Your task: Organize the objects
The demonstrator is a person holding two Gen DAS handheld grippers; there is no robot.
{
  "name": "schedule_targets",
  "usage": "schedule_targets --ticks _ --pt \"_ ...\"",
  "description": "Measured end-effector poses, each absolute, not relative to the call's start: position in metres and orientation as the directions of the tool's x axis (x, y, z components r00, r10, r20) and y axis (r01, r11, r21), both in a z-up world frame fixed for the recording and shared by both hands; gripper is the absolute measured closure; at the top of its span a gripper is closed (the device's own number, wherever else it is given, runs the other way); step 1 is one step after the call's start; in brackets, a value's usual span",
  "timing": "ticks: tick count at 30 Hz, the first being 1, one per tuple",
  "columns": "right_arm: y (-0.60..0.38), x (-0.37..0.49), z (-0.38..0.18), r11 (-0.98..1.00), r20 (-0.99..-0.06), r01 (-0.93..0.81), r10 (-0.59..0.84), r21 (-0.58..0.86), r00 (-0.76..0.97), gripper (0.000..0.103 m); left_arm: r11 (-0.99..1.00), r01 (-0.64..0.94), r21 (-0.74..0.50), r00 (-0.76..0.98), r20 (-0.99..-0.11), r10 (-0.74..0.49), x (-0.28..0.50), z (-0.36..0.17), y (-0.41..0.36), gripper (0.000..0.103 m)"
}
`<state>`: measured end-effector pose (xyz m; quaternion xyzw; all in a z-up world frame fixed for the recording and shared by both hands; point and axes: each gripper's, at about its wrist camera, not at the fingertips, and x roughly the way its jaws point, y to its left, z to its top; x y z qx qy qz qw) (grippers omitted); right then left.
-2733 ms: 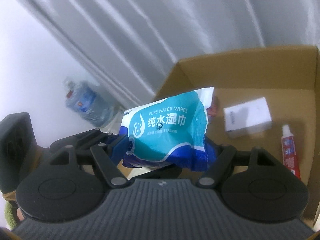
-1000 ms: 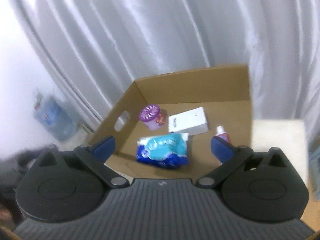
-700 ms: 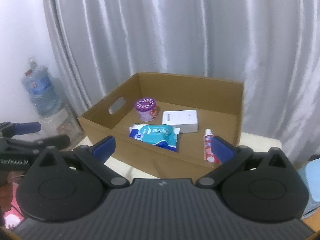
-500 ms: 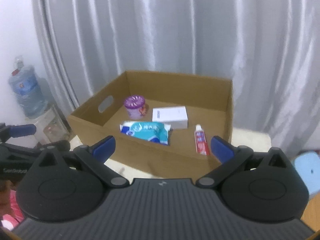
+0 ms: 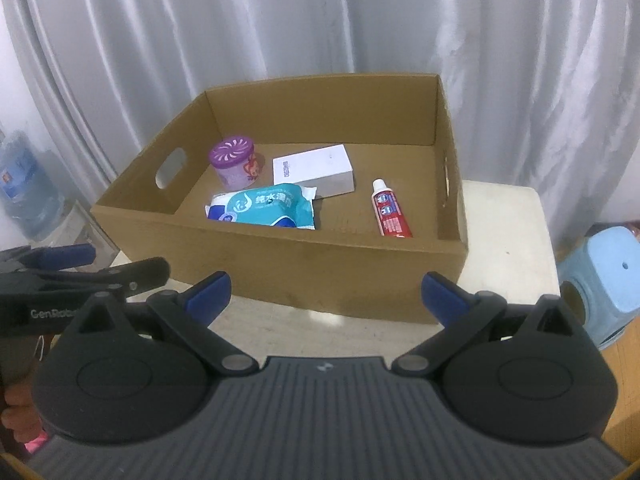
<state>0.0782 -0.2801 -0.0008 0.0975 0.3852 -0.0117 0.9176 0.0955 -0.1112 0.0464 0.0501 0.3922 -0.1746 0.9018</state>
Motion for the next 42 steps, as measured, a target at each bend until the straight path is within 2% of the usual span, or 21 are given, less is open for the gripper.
schedule_targets --ticks 42 --pt "-0.295 0.097 -0.016 0.968 -0.725 0.157 0.037 0.198 0.688 0.001 0.930 0.367 0.004 0.633 -0.734 -0.246 0.108 0.046 -0.128 0.000"
